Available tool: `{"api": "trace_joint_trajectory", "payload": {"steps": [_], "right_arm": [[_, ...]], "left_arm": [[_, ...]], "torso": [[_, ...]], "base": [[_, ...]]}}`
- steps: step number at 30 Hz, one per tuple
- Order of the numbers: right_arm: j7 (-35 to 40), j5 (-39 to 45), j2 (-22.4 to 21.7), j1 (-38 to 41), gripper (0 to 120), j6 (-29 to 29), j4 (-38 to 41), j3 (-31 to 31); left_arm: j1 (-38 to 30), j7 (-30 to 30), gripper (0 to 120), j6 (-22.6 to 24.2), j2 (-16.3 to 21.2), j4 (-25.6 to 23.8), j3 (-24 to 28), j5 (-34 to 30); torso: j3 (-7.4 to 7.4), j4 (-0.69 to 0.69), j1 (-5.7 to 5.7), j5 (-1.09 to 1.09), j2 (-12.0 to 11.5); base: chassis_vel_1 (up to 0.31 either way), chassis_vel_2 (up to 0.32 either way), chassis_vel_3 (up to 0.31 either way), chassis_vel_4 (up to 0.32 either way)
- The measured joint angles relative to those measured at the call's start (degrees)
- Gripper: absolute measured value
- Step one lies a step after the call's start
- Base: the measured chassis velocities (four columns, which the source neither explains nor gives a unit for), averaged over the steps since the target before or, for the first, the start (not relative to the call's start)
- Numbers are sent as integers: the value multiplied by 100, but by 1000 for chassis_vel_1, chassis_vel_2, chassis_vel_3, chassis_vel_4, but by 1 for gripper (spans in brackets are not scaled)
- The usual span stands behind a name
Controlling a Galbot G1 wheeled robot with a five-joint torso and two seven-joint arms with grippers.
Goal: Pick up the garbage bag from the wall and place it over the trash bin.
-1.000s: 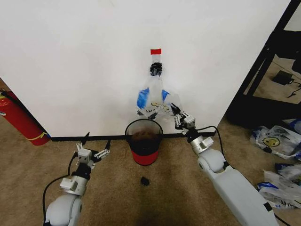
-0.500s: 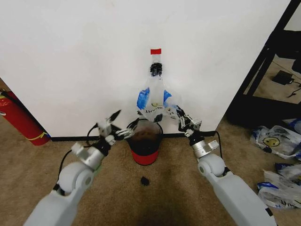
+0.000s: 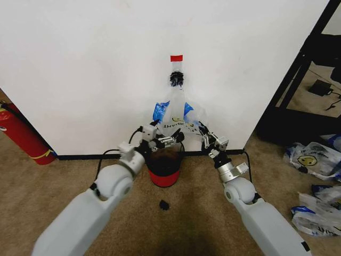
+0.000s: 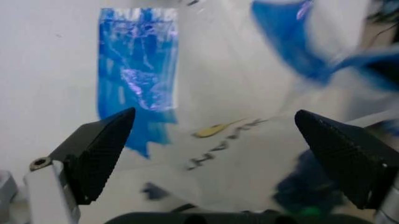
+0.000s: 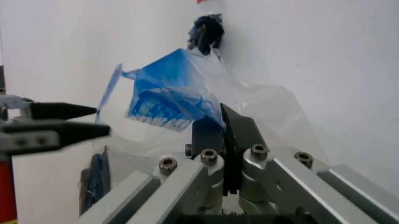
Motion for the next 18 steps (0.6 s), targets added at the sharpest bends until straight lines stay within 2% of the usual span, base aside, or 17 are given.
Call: {"api": "trace_joint_trajectory", "payload": {"steps": [2,6,18], "right_arm": [[-34,-7,-8,-24,0,0,53,10],[-59,-9,-13,-36,0,0,72,26],[-153,-5,-67,18,0,74,-66,76]], "left_arm": [[-24,-172,100,157,-17,3,8,229],[-99,-377,100,294,-14,44,8,266],[-708,-501,97,437,19,503,239,-434]], "torso": [[0,3,0,0,0],[0,2,0,0,0],[0,0,0,0,0]], "base": [[0,0,0,0],[0,0,0,0],[0,0,0,0]]}}
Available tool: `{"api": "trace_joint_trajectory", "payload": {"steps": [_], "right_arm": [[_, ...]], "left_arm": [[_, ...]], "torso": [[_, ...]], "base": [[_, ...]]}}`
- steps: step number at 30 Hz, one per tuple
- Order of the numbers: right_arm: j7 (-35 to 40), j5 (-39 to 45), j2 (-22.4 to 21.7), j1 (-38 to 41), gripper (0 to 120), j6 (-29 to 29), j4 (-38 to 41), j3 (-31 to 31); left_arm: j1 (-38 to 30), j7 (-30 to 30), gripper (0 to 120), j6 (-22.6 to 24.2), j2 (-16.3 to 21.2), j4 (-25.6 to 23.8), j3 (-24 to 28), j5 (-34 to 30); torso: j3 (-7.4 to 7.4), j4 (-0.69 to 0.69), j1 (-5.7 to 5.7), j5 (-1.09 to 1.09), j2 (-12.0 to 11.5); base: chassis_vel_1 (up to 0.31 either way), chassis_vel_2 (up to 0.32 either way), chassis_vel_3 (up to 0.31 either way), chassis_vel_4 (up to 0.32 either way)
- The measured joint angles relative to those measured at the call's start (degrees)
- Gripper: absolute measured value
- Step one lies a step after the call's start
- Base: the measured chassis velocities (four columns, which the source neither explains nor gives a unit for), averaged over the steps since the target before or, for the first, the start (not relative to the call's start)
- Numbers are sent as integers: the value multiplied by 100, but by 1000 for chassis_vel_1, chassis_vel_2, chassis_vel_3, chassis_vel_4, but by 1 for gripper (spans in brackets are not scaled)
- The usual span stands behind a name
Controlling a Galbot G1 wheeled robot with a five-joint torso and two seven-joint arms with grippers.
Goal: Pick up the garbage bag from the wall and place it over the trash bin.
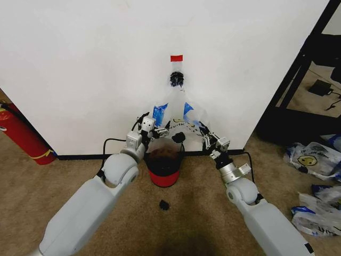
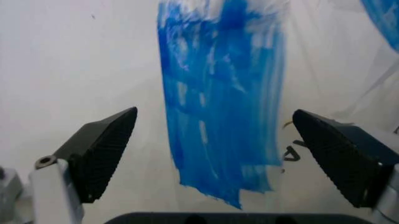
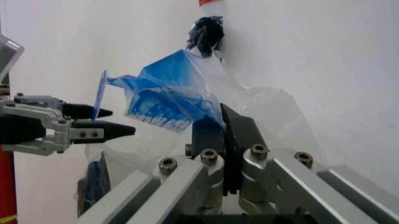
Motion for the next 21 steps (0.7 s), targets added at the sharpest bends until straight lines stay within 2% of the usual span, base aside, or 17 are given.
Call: {"api": "trace_joint_trajectory", "payload": {"steps": [4,5,9,11,18,19,21], "right_arm": [[-8,8,-4,26,0,14,-28,15],[-16,14,-7,45,0,24,-53,23],[-28,18,-4,80,0,57,-110,26],[-35,18,1,88,0,68,-121,26],[-65,18,26,102,0,102,-131,16],[-65,18,26,102,0,102,-131,16],[-77,12,27,94,0,115,-112,15]], "left_arm": [[-15,-42,90,22,-46,22,25,-28],[-11,-80,82,39,-74,16,33,-30],[100,-230,66,202,-101,-143,0,-51],[135,-253,62,234,-93,-177,-22,-63],[278,-276,32,317,-10,-279,-119,-163],[278,-276,32,317,-10,-279,-119,-163],[315,-290,23,329,2,-318,-138,-228]], "torso": [[0,1,0,0,0],[0,1,0,0,0],[0,1,0,0,0],[0,1,0,0,0],[0,1,0,0,0],[0,1,0,0,0],[0,1,0,0,0]], "base": [[0,0,0,0],[0,0,0,0],[0,0,0,0],[0,0,0,0],[0,0,0,0],[0,0,0,0],[0,0,0,0]]}}
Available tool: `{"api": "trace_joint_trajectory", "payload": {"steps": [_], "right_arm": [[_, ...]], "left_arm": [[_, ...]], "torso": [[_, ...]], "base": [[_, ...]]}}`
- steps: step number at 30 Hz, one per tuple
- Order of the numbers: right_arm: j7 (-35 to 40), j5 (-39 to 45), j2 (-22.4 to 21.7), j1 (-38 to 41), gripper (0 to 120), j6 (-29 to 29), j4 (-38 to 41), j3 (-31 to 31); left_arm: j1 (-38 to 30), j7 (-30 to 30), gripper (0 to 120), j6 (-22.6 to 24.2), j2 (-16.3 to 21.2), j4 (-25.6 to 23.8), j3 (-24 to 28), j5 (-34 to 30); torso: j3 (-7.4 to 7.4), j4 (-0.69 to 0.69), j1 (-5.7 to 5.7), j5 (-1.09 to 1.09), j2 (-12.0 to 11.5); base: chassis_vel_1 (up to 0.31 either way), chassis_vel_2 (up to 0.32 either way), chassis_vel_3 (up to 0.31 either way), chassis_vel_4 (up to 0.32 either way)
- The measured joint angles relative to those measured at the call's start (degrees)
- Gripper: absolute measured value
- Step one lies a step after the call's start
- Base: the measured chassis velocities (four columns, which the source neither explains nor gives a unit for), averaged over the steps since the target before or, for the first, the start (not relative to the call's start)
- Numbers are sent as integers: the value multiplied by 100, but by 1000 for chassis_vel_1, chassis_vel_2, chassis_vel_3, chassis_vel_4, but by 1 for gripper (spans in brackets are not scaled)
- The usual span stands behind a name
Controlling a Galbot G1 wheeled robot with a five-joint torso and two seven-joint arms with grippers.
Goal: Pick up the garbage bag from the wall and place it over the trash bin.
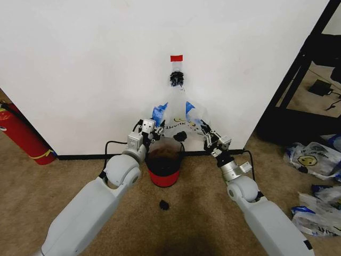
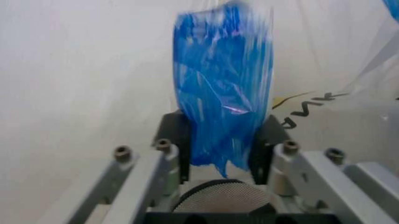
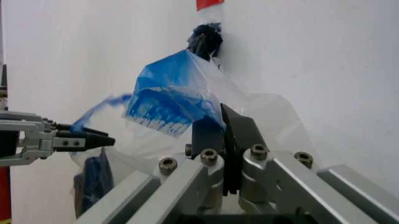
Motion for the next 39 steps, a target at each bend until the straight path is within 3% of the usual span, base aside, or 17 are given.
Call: {"api": "trace_joint_trajectory", "payload": {"steps": [3,5,8,25,34,39], "right_arm": [[-7,-3,3,-29,0,7,37,7],[-7,-17,1,-105,0,8,102,30],[16,-86,-9,-245,0,9,183,72],[341,-1037,-144,-2057,0,206,813,462],[157,-739,-308,-2098,0,266,1602,828],[48,-480,-385,-1721,0,241,1517,755]], "left_arm": [[40,-27,16,0,5,-46,-15,-80],[118,-48,4,-1,23,-140,-56,-191],[262,-53,0,-4,65,-285,-137,-249],[1505,-24,0,-8,522,-1238,-947,-251],[1631,-83,0,91,751,-2083,-1620,-751],[1598,-160,0,248,761,-2146,-1723,-838]], "torso": [[0,0,0,0,0],[0,-1,0,0,0],[0,0,0,0,0],[-1,-1,-1,0,0],[-1,0,-1,0,0],[0,0,-1,-2,1]], "base": [[0,0,0,0],[0,0,0,0],[0,0,0,0],[0,0,0,0],[0,0,0,0],[0,0,0,0]]}}
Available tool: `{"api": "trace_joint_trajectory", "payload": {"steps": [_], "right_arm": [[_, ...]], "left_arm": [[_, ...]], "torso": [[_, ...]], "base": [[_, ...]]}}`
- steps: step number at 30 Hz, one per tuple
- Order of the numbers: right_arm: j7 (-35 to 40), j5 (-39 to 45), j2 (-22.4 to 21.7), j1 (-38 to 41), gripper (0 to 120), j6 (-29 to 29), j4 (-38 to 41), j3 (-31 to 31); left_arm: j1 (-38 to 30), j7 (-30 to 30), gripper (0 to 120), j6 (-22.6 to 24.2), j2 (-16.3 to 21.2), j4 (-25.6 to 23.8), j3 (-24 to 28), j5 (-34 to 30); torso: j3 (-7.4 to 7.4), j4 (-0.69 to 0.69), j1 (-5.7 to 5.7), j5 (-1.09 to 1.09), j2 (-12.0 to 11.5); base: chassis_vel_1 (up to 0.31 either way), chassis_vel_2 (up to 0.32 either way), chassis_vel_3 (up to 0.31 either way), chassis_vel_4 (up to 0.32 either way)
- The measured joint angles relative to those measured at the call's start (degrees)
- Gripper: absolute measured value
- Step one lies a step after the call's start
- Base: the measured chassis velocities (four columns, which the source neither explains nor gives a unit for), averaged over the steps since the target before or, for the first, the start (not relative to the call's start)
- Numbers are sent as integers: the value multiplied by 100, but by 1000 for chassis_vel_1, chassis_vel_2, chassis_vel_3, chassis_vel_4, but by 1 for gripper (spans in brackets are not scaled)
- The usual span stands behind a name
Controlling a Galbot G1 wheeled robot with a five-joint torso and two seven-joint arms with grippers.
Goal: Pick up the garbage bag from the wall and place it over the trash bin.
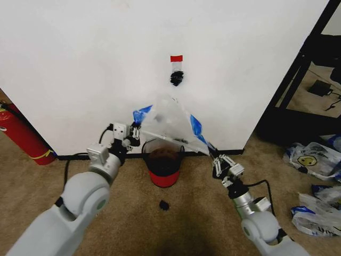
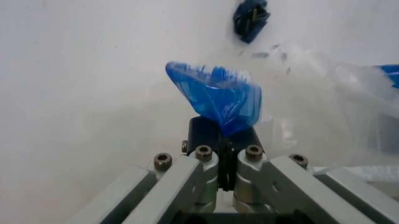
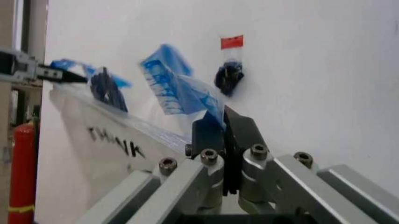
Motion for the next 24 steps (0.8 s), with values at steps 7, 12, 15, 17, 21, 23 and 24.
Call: {"api": "trace_joint_trajectory", "payload": {"steps": [7,12,15,17,21,23,24], "right_arm": [[-3,298,240,795,0,10,-926,-573],[-14,262,496,1218,0,90,-1594,-829],[-4,238,637,1399,0,110,-1962,-972],[15,238,691,1454,0,111,-2104,-1038],[104,182,738,1477,0,67,-2266,-1173],[156,92,724,1446,0,18,-2286,-1225],[187,25,699,1412,0,-24,-2294,-1258]], "left_arm": [[-59,-207,0,229,-150,294,155,2],[-147,-141,0,-8,-206,648,254,33],[-167,-136,0,-6,-211,718,272,70],[-177,-136,0,25,-190,756,309,108],[-194,-134,0,58,-149,893,503,240],[-198,-121,0,61,-149,968,636,311],[-208,-113,0,61,-162,1023,739,354]], "torso": [[1,0,1,1,0],[1,-1,1,1,0],[1,0,1,1,0],[1,0,1,2,0],[1,0,1,2,-1],[1,0,1,2,-1],[1,0,1,3,-1]], "base": [[0,0,0,0],[0,0,0,0],[0,0,0,0],[0,0,0,0],[0,0,0,0],[0,0,0,0],[0,0,0,0]]}}
